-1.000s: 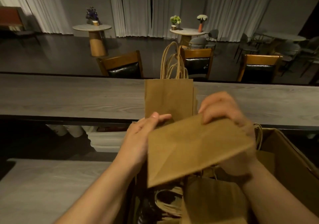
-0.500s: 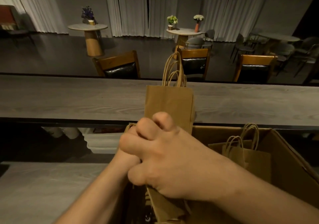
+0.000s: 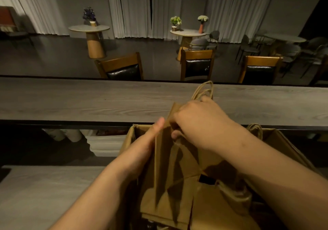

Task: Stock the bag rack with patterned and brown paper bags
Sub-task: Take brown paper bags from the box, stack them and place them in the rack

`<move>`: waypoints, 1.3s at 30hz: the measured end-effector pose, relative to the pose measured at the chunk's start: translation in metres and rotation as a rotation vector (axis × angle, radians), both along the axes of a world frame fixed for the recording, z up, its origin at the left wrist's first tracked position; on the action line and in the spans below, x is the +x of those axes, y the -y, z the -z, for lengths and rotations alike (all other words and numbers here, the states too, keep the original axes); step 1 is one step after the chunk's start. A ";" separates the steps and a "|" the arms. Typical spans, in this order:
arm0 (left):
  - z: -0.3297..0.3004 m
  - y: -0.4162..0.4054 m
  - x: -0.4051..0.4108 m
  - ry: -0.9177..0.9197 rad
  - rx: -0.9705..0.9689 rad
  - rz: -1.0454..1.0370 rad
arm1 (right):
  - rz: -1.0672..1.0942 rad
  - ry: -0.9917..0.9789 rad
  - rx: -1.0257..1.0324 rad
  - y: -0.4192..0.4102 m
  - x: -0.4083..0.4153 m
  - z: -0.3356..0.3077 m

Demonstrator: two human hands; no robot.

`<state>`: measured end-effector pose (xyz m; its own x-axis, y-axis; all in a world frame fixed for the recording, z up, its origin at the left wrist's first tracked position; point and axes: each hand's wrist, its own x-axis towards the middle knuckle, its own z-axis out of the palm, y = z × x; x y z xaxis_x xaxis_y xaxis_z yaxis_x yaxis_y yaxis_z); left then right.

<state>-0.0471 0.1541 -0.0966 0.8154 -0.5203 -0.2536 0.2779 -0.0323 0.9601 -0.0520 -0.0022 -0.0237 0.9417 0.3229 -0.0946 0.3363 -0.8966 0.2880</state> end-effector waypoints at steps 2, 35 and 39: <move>-0.005 0.006 0.001 -0.040 0.000 0.001 | -0.030 0.052 -0.081 -0.001 0.001 0.000; -0.012 0.011 -0.030 0.262 -0.010 -0.301 | 0.187 0.029 1.172 -0.010 -0.038 0.039; -0.006 0.004 -0.021 0.198 -0.113 -0.525 | 0.085 -0.185 0.986 -0.014 -0.044 0.031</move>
<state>-0.0685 0.1502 -0.0908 0.9982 -0.0476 -0.0354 0.0430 0.1678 0.9849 -0.0956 0.0118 -0.0550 0.9627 0.2686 0.0316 0.2248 -0.7297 -0.6457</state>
